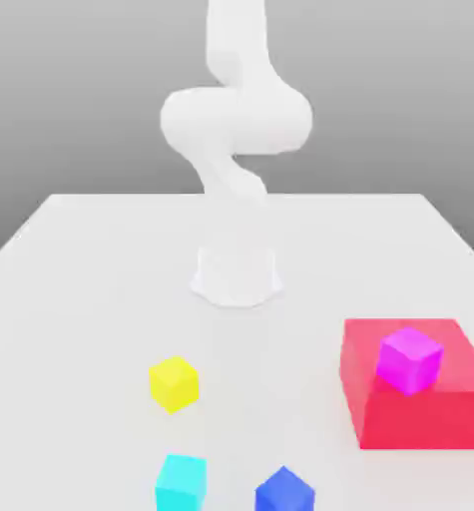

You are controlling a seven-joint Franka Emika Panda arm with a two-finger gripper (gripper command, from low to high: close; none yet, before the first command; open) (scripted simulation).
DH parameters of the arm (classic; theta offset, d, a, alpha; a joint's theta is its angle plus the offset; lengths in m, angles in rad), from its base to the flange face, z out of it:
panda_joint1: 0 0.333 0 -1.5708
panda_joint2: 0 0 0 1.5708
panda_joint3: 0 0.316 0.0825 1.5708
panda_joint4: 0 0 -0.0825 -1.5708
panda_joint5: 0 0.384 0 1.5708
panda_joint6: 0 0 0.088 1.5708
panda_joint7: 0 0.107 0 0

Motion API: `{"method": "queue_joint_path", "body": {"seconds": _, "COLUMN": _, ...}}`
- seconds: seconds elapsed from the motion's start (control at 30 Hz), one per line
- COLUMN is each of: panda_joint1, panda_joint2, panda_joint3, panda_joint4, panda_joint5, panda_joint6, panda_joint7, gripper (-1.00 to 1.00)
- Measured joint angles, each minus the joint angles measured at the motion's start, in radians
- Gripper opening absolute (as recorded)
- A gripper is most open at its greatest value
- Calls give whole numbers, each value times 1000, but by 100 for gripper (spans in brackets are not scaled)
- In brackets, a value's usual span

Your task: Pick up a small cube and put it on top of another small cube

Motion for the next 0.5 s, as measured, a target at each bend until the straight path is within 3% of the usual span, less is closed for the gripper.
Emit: {"method": "queue_joint_path", "body": {"seconds": 0.5, "panda_joint1": 162, "panda_joint2": 552, "panda_joint3": -97, "panda_joint4": -38, "panda_joint5": 132, "panda_joint6": 184, "panda_joint7": -418, "gripper": 0}}
